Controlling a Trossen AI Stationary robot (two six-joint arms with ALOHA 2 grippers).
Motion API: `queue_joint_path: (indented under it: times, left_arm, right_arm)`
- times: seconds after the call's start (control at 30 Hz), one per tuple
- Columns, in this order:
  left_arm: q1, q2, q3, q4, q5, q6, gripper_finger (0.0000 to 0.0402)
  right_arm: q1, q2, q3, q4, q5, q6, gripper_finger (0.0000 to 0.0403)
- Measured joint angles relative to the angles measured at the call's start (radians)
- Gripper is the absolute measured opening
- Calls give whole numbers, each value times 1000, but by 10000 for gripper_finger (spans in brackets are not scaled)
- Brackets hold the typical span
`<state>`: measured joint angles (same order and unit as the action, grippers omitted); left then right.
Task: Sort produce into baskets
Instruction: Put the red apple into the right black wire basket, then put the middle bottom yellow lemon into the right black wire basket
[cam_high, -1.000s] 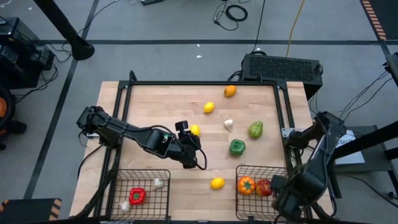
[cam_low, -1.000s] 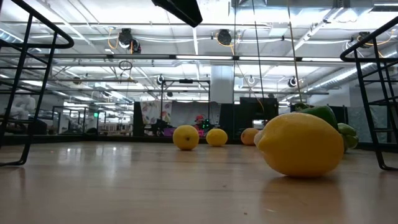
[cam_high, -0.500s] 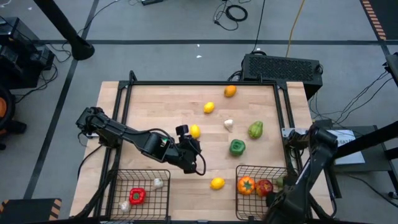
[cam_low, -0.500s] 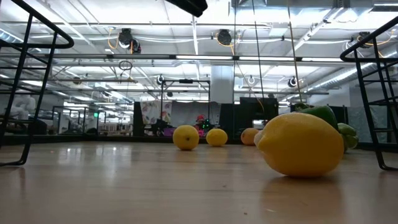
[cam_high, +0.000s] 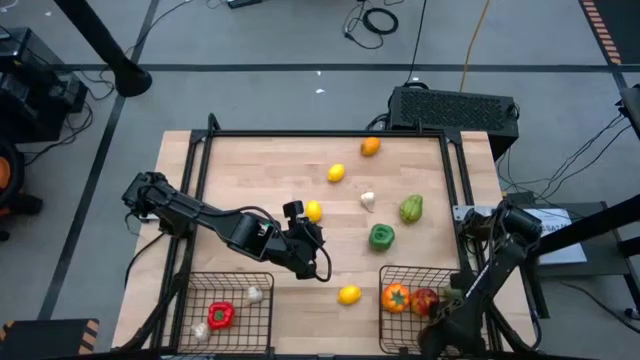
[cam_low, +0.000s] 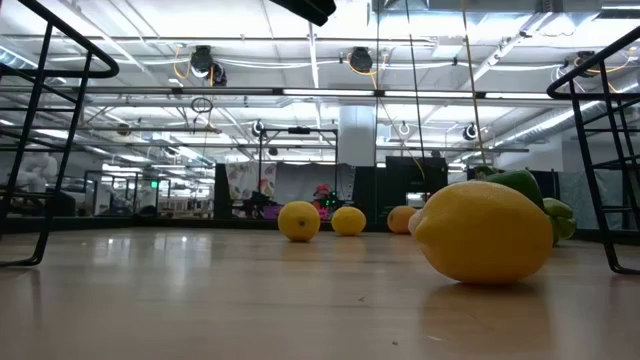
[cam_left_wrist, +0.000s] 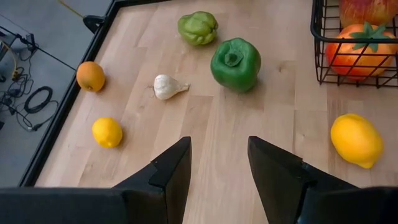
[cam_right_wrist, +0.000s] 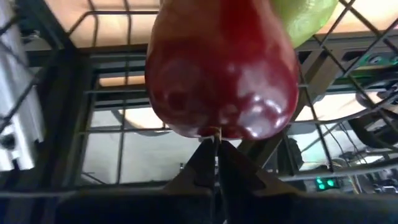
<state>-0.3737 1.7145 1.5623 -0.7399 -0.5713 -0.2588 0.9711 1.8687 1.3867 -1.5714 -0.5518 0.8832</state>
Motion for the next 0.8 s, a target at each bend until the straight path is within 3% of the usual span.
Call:
queue_joint_path:
  times: [0.53,0.67,0.8]
  left_arm:
    - [-18,0,0,-7,60,-25,166]
    - [-35,0,0,-11,59,-24,166]
    - [-42,0,0,-11,60,-24,166]
  right_arm:
    - [-20,-3,-9,0,23,-1,84]
    - [-28,-45,76,1,32,114,93]
    - [-27,-103,212,-1,163,308,93]
